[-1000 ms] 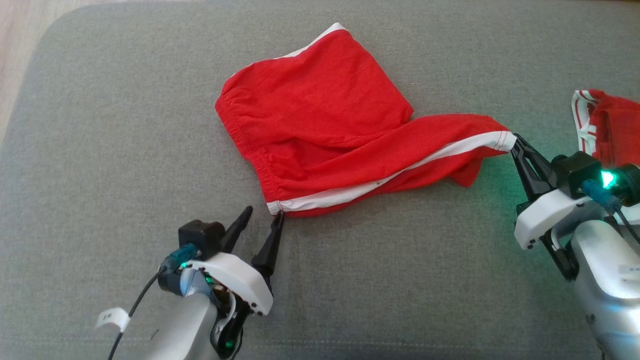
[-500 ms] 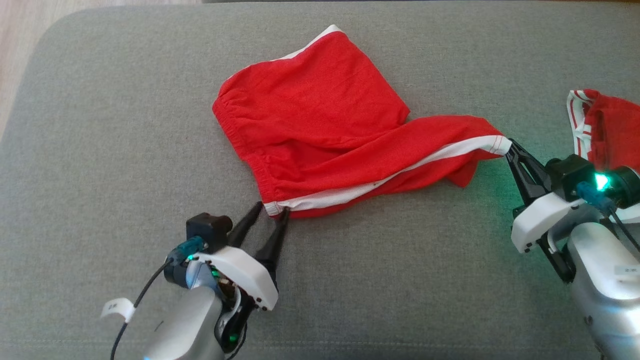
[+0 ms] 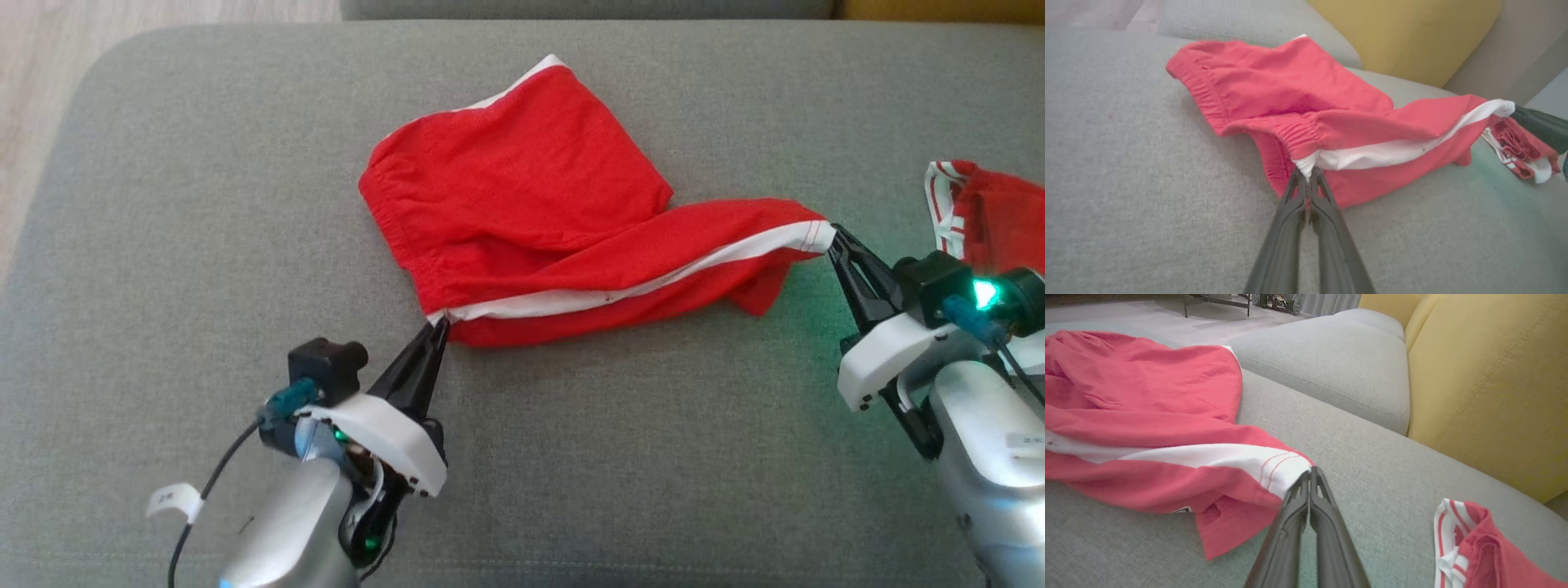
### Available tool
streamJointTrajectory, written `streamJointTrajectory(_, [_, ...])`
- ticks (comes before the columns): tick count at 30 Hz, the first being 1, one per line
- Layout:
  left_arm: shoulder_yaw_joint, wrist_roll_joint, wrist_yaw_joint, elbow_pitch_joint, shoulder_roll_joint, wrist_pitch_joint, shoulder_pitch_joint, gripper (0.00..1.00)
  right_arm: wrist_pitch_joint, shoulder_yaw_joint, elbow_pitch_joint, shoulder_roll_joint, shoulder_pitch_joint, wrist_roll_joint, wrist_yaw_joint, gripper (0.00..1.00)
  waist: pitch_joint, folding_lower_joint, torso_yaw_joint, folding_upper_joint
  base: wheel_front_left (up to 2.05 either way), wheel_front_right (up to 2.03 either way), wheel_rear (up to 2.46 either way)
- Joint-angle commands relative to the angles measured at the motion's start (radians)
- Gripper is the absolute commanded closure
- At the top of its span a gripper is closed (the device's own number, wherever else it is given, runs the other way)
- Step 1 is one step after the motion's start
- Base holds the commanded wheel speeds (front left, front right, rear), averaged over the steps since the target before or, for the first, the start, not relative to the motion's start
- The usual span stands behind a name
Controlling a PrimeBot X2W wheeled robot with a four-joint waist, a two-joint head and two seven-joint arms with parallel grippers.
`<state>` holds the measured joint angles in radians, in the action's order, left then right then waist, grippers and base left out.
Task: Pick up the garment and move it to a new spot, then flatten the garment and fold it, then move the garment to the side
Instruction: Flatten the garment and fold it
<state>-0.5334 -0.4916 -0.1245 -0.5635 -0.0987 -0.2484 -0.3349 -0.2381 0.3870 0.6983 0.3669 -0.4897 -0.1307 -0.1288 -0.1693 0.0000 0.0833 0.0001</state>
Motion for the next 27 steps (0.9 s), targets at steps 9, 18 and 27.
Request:
streamJointTrajectory(9, [0.052, -0.013, -0.006, 0.197, -0.067, 0.001, -0.055, 1.00, -0.022, 0.006, -0.116, 0.037, -0.026, 0.014, -0.002, 1.00, 0.065, 0.0000, -0.001, -0.0001, 0.00, 0.00, 0.00])
streamJointTrajectory(18, [0.074, -0.008, 0.032, 0.425, -0.138, 0.130, -0.116, 1.00, -0.023, 0.004, -0.259, 0.077, -0.065, 0.008, -0.002, 1.00, 0.164, 0.0000, -0.024, -0.0001, 0.00, 0.00, 0.00])
streamJointTrajectory(27, [0.123, -0.026, 0.079, 0.614, -0.200, 0.287, -0.204, 1.00, 0.008, -0.020, -0.388, 0.134, -0.156, -0.008, -0.002, 1.00, 0.243, 0.0000, -0.059, -0.0001, 0.00, 0.00, 0.00])
